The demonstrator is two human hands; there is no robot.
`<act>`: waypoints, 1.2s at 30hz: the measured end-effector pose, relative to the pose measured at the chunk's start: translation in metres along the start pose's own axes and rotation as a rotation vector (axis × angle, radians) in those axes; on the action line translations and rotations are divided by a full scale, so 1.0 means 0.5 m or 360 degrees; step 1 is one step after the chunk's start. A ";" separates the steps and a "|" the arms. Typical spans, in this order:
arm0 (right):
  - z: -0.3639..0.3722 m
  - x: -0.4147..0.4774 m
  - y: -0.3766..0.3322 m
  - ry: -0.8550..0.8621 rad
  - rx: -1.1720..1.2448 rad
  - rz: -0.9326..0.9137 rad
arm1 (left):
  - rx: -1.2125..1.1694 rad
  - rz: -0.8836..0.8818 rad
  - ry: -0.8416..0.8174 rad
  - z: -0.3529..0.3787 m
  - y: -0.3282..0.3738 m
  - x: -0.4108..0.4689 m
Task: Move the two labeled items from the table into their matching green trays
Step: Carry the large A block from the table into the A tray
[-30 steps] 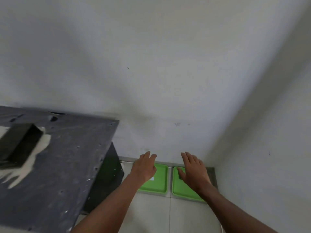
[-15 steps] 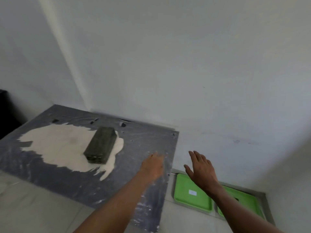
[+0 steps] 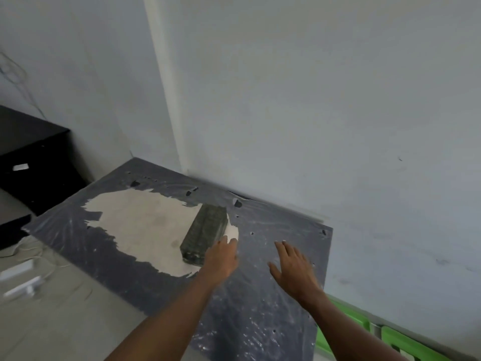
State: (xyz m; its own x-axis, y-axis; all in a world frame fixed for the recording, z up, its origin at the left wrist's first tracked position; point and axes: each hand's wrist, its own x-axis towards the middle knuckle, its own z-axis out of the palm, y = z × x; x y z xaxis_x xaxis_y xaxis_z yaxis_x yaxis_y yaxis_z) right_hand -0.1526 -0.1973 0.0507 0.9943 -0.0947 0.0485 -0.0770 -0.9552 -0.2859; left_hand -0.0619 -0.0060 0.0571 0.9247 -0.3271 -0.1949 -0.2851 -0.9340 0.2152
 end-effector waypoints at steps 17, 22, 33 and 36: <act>0.098 0.239 -0.044 -0.0105 0.0035 0.0023 | 0.0048 -0.0265 -0.0285 -0.039 -0.120 0.212; 0.146 0.272 -0.075 -0.0194 0.0058 0.0177 | 0.0121 -0.0305 -0.0400 0.005 -0.172 0.265; 0.157 0.298 -0.115 -0.0067 0.0060 0.0409 | -0.0143 0.0147 -0.0292 0.002 -0.175 0.346; 0.137 0.294 -0.100 0.0006 0.0034 0.0466 | -0.0487 0.0399 -0.0426 -0.011 -0.124 0.373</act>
State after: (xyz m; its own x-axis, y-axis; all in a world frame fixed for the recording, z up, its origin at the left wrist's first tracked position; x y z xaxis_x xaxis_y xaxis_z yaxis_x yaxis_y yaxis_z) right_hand 0.0026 -0.1441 0.0066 0.9297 -0.3667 -0.0355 -0.3592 -0.8808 -0.3085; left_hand 0.1298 -0.0083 0.0126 0.7279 -0.6001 -0.3317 -0.3669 -0.7495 0.5510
